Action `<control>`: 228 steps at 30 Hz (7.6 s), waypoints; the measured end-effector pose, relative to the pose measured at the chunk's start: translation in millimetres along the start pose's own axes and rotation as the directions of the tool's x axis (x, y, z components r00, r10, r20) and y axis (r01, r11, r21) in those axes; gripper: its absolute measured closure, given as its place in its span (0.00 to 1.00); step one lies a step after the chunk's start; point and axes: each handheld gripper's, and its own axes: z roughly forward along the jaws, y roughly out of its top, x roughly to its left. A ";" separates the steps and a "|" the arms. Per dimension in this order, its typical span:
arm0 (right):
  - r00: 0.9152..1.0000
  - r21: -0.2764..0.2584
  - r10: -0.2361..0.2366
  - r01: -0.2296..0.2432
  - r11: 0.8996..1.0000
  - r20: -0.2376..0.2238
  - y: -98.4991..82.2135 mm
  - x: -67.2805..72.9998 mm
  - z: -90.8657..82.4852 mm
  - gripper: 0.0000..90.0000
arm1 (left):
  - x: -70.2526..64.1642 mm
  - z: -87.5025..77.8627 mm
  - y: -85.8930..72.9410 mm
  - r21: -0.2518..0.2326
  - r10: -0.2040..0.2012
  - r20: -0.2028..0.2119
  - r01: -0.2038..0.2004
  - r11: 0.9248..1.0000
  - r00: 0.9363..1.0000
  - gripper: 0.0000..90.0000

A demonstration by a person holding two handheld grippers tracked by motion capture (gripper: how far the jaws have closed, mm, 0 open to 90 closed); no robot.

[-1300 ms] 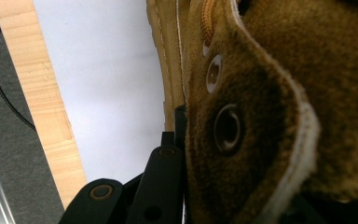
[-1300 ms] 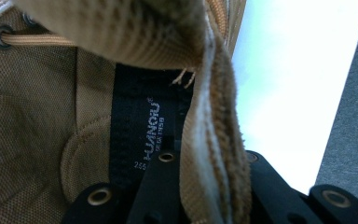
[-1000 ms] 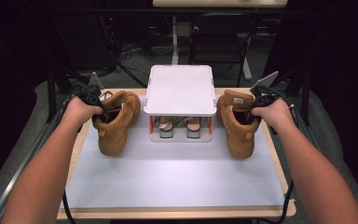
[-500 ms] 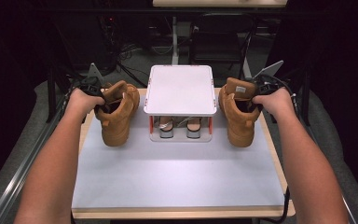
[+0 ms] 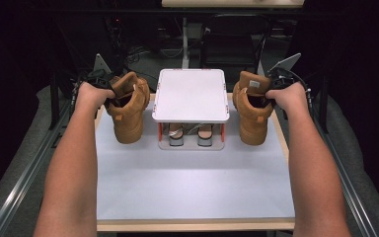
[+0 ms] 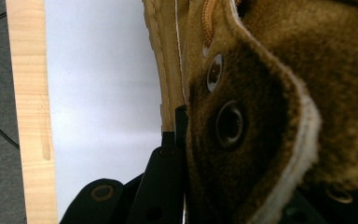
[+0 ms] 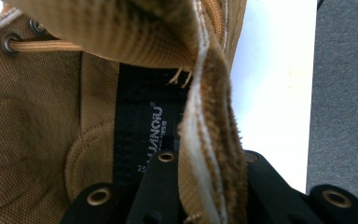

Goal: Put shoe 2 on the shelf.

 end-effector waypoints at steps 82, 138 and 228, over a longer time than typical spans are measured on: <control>0.995 -0.113 -0.013 0.002 0.994 -0.095 20.6 129.3 -61.2 0.93 | -137.2 -60.5 22.6 -0.125 0.054 0.110 -0.040 0.991 0.992 0.94; 0.996 -0.157 -0.061 0.050 0.986 -0.071 24.8 149.6 -43.4 0.87 | -145.9 -34.8 26.9 -0.161 0.069 0.145 -0.045 0.986 0.987 0.86; 0.952 -0.342 -0.122 0.020 0.940 -0.280 -1.9 67.1 -108.6 0.55 | -68.6 -98.3 -0.7 -0.352 0.128 0.150 -0.068 0.933 0.980 0.51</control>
